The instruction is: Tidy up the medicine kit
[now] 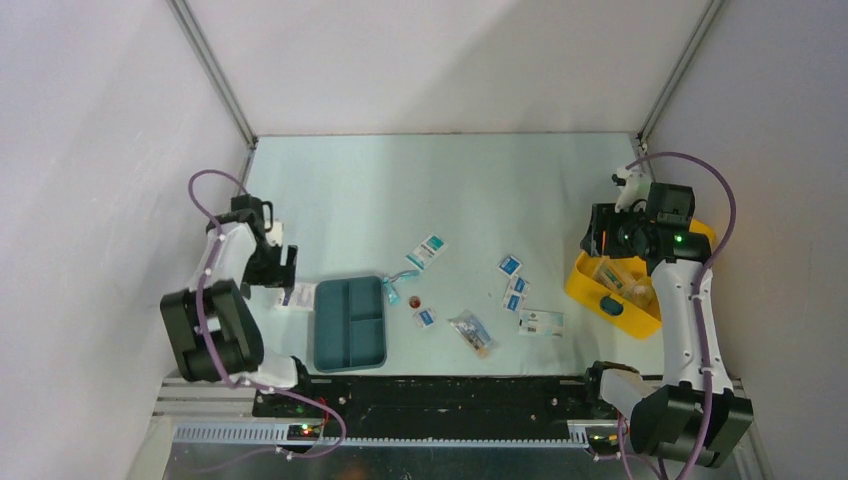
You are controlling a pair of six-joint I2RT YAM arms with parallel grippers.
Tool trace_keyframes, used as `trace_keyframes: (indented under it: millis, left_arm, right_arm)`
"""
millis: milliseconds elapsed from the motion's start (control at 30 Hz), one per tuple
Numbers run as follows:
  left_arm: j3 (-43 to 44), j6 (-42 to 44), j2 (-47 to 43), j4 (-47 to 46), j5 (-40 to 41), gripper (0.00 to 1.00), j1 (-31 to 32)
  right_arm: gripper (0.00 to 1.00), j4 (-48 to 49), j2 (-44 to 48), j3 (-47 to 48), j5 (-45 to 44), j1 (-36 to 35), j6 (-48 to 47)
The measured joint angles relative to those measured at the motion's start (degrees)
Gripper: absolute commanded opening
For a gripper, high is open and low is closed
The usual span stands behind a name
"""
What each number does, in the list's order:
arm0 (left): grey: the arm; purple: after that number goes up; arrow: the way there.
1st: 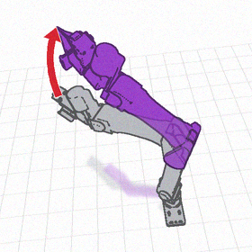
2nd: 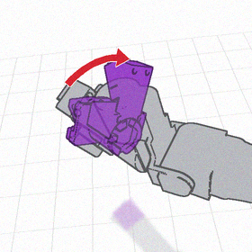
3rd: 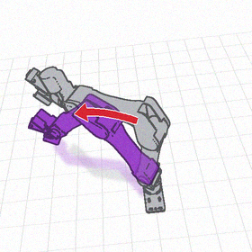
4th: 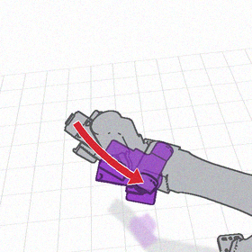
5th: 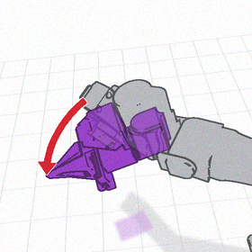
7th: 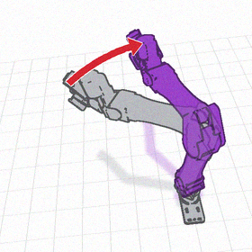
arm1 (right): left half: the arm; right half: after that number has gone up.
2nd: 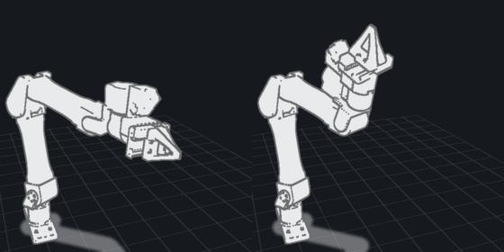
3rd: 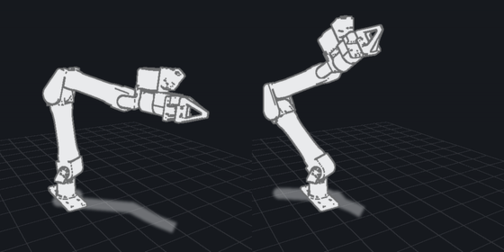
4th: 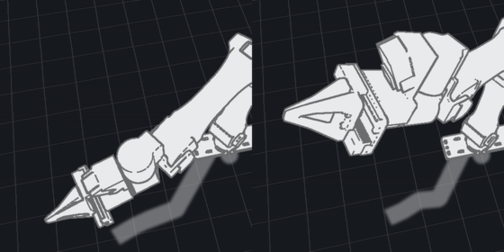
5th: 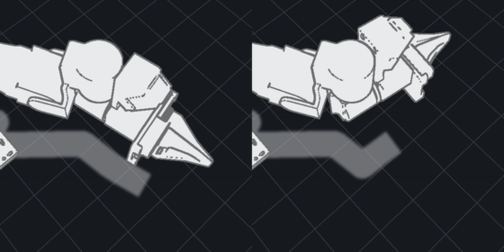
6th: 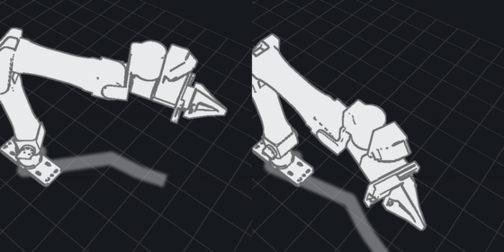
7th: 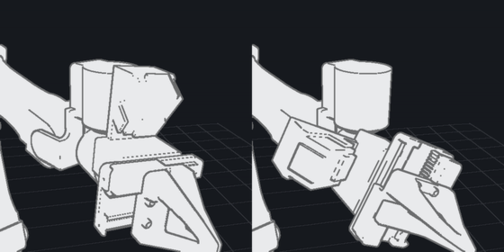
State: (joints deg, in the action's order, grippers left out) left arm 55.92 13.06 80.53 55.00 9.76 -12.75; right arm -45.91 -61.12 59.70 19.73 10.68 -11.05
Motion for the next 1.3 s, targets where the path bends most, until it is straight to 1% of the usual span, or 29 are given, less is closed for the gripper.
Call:
trace_keyframes:
  millis: [167, 267, 333, 467, 500, 533, 567, 600, 633, 667, 700, 733, 933, 1000, 1033, 1067, 1100, 1133, 1167, 1233, 1300]
  left_arm:
    - [5.99, -6.25, 10.73, 1.57, -8.59, 0.86, -7.43]
    - [6.69, -10.54, 14.53, 1.66, -14.10, 0.83, -10.34]
    - [6.69, -13.27, 16.65, 2.03, -17.25, 0.78, -11.37]
    - [6.69, -16.63, 19.43, 1.99, -21.88, 0.62, -12.04]
    - [6.69, -17.29, 19.96, 1.90, -22.40, 0.59, -12.13]
    - [6.91, -17.75, 20.74, 1.97, -22.88, 0.54, -12.20]
    - [7.21, -18.25, 21.42, 1.97, -23.19, 0.51, -12.28]
    - [7.74, -18.95, 22.16, 2.01, -23.54, 0.45, -12.35]
    - [8.31, -19.45, 22.69, 1.90, -23.74, 0.40, -12.39]
    - [8.74, -19.76, 22.95, 1.68, -23.85, 0.33, -12.41]
    - [9.22, -20.37, 23.02, 1.36, -23.91, 0.29, -12.41]
    - [9.88, -21.09, 23.04, 0.94, -24.02, 0.21, -12.44]
    - [14.51, -23.34, 23.43, -3.45, -23.89, 0.02, -12.20]
    - [15.37, -23.63, 23.43, -4.94, -23.89, 0.00, -11.93]
    - [15.61, -23.61, 23.43, -5.55, -23.87, 0.01, -11.72]
    - [15.67, -23.61, 23.43, -6.16, -23.80, 0.08, -11.43]
    - [15.67, -23.61, 23.43, -6.54, -23.65, 0.25, -11.10]
    - [15.67, -23.63, 23.41, -6.75, -23.45, 0.34, -10.64]
    - [15.65, -23.56, 23.30, -6.88, -23.17, 0.49, -10.21]
    - [14.78, -23.74, 22.32, -7.58, -22.03, 0.60, -9.51]
    - [12.66, -24.33, 20.00, -7.74, -21.05, 0.63, -9.22]
  right_arm:
    - [0.63, -0.22, -0.11, 1.75, 0.72, -1.31, 0.07]
    - [0.63, -0.33, -0.11, 1.84, 0.72, -1.49, 0.09]
    - [0.63, -0.35, -0.11, 1.84, 0.72, -1.49, 0.09]
    - [0.63, -0.33, -0.37, 1.84, 0.70, -1.49, 0.09]
    - [0.63, -0.31, -0.55, 1.84, 0.68, -1.49, 0.09]
    - [0.63, -0.33, -0.79, 1.84, 0.68, -1.49, 0.09]
    - [0.63, -0.31, -1.03, 1.84, 0.66, -1.49, 0.11]
    - [0.63, -0.31, -1.25, 1.84, 0.61, -1.49, 0.11]
    - [0.63, -0.31, -1.36, 1.84, 0.46, -1.49, 0.11]
    - [0.63, -0.31, -1.38, 1.84, 0.31, -1.49, 0.11]
    - [0.63, -0.31, -1.38, 1.84, 0.20, -1.49, 0.09]
    - [0.63, -0.31, -1.38, 1.84, 0.07, -1.49, 0.11]
    - [0.63, -0.31, -1.38, 1.84, -1.33, -1.49, 0.09]
    - [0.63, -0.31, -1.38, 1.84, -1.66, -1.49, 0.09]
    - [0.63, -0.31, -1.38, 1.84, -1.92, -1.49, 0.07]
    - [0.63, -0.31, -1.38, 1.84, -2.12, -1.49, 0.09]
    - [0.63, -0.31, -1.36, 1.84, -2.34, -1.49, 0.07]
    - [0.63, -0.31, -1.36, 1.84, -2.43, -1.49, 0.07]
    - [0.63, -0.31, -1.33, 1.84, -2.56, -1.49, 0.07]
    - [0.63, -0.33, -1.27, 1.84, -2.73, -1.49, 0.04]
    - [0.63, -0.39, -1.14, 1.84, -2.75, -1.49, 0.02]
